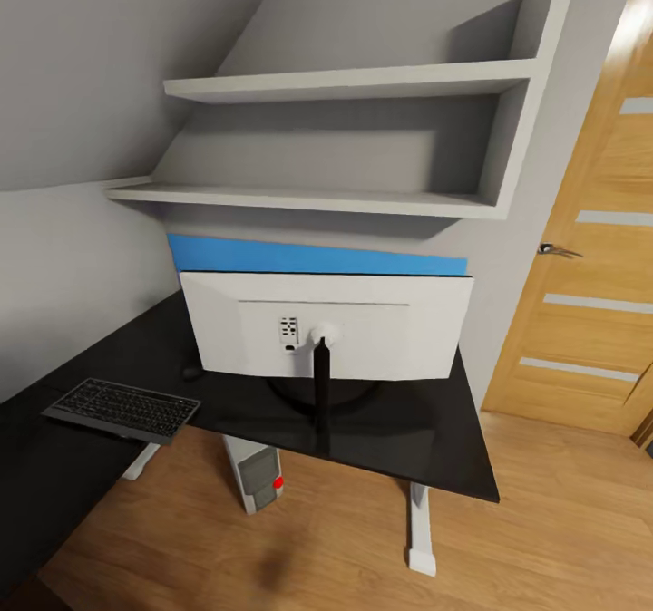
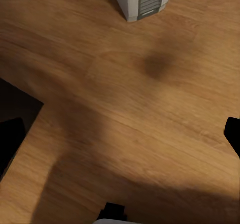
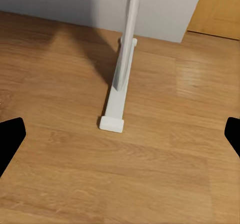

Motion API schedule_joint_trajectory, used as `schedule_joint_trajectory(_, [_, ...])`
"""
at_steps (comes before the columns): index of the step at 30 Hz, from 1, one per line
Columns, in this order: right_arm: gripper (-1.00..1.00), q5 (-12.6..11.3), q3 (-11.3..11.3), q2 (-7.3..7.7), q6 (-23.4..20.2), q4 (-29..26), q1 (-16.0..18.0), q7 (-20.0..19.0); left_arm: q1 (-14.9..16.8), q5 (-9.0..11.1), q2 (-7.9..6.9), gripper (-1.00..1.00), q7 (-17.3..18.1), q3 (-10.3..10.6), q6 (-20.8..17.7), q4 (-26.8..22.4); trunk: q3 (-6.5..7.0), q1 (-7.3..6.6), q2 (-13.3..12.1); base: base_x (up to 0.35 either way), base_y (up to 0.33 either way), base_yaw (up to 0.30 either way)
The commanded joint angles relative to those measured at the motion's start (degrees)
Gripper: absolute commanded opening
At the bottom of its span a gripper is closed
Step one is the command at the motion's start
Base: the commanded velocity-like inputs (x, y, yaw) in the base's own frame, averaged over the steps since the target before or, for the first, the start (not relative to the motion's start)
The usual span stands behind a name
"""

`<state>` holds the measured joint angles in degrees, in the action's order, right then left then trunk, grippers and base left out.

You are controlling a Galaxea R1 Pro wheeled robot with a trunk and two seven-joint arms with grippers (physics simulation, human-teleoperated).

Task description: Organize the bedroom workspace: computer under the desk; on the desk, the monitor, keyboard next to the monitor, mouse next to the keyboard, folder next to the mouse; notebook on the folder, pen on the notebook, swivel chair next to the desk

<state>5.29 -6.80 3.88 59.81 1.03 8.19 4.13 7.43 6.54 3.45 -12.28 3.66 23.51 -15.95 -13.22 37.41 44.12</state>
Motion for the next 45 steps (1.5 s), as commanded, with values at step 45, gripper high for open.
schedule_joint_trajectory(45, [1.0,0.6,-0.23,-0.05,0.19,0.11,0.07,0.44,0.04,0.58,-0.02,1.0,-0.2,0.47,0.29,0.04,-0.08,0.02,0.06,0.058,0.02,0.0])
